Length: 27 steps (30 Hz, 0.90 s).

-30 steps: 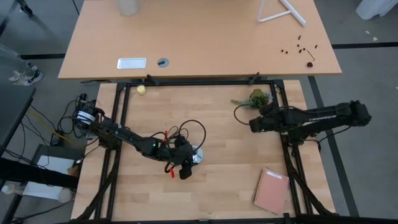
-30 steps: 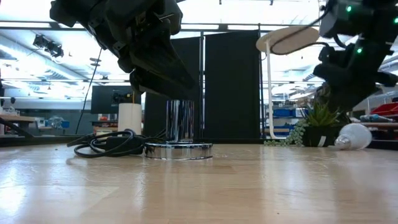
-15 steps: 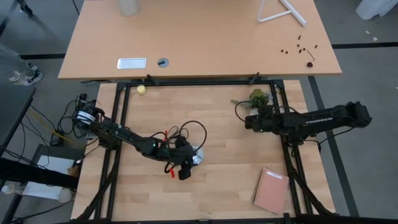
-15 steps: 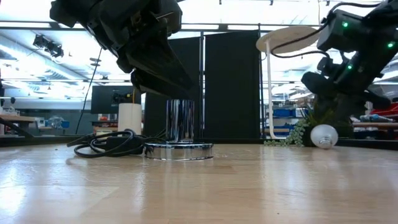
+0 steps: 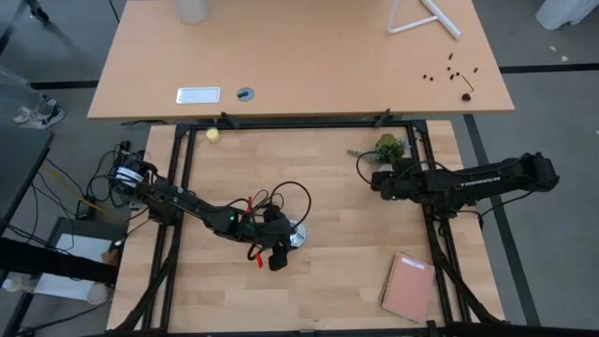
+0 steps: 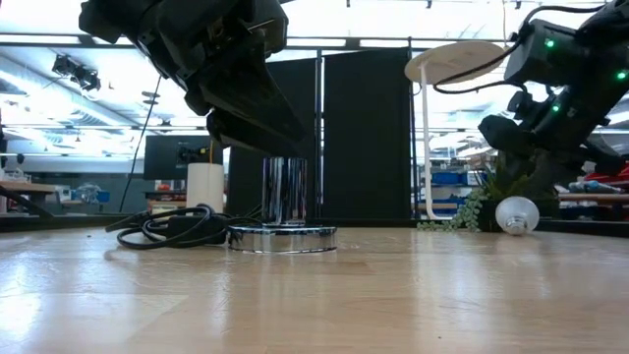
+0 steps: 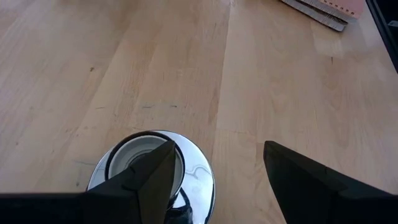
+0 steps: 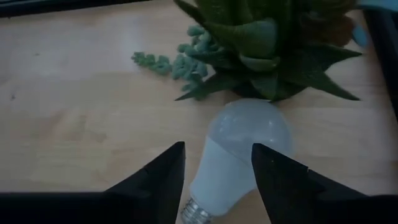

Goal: Screw lightbulb
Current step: Insert the light bulb into the lamp

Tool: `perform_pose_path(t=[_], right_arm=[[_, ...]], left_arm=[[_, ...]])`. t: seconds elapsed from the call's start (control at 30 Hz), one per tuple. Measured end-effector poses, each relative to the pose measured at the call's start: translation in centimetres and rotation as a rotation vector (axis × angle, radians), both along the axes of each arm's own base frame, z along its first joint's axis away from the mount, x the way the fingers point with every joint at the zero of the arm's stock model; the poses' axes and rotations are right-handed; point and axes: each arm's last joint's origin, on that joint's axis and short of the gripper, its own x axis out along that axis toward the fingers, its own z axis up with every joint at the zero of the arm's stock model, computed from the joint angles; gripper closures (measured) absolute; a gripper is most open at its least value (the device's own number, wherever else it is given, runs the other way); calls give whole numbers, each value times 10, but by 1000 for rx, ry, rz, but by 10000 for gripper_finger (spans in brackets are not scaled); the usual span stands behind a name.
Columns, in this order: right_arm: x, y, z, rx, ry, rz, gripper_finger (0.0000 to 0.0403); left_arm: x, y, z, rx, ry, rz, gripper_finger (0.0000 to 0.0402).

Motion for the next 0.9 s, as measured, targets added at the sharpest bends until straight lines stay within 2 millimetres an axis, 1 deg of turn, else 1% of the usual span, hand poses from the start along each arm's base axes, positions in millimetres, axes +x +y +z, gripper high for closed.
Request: perform_pose_path(t=[0.23,0.43,0.57,0.77,0.9], right_arm=[[-5,6,-1,-22,24,-8,226],[-21,6,-4,-29,105,-111,248],[-28,4,-4,-42,126,-178,254],[-29,0,-4,-26,143,-214,257],[-29,-3,-5,28,178,-186,264]], left_arm=[[0,0,0,-4,0,1,153],[0,0,0,-4,1,-3,153],[0,0,0,-4,1,-4,153],[0,0,0,-14,3,-6,153],[0,-1,0,-23,4,-7,153]])
